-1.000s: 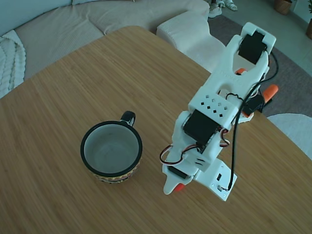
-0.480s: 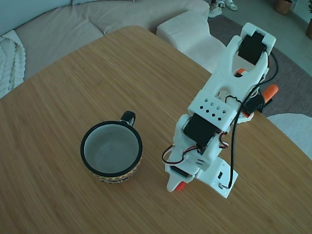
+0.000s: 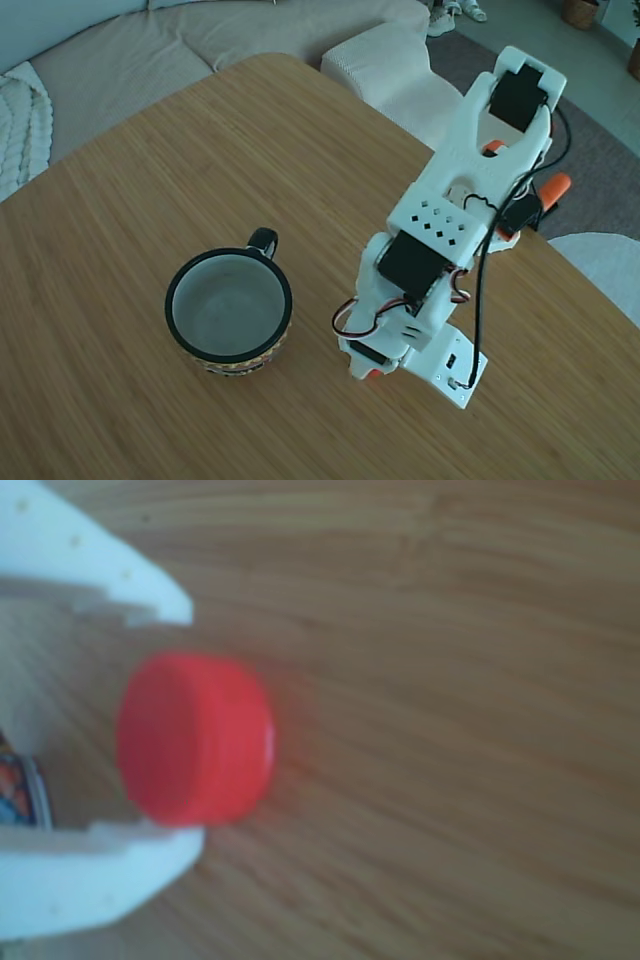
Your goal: Grasp a red cap and put it in the cup.
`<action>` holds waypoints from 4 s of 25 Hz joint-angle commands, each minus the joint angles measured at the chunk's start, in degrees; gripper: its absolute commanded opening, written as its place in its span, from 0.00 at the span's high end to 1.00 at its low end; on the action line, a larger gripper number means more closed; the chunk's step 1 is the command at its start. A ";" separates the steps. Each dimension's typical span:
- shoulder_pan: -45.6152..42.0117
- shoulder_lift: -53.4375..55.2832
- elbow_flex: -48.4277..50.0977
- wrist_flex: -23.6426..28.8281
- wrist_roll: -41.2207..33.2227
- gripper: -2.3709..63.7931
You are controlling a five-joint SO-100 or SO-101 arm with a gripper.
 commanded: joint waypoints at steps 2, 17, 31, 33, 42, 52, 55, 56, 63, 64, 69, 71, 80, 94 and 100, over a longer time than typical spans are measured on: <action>0.00 1.05 -0.79 0.26 0.35 0.81; 0.09 1.93 -2.11 1.32 0.35 0.81; 0.62 1.93 -20.65 14.24 0.35 0.81; 0.70 1.93 -23.91 16.35 0.35 0.81; 6.77 1.85 -37.79 25.31 -0.44 0.81; 13.80 1.14 -46.14 29.88 -3.60 0.81; 16.17 1.05 -46.41 29.88 -4.92 0.81; 17.05 1.05 -46.41 29.71 -5.27 0.81; 22.76 1.05 -46.49 28.74 -7.82 0.81; 23.29 1.05 -46.49 28.56 -7.91 0.81; 23.73 1.05 -46.49 28.04 -8.17 0.81; 23.55 0.97 -46.49 27.42 -8.09 0.81; 20.39 0.53 -46.49 26.54 -7.47 0.81; 20.21 -10.90 -57.57 27.42 -6.50 0.81; 20.13 -11.43 -60.38 27.42 -6.33 0.81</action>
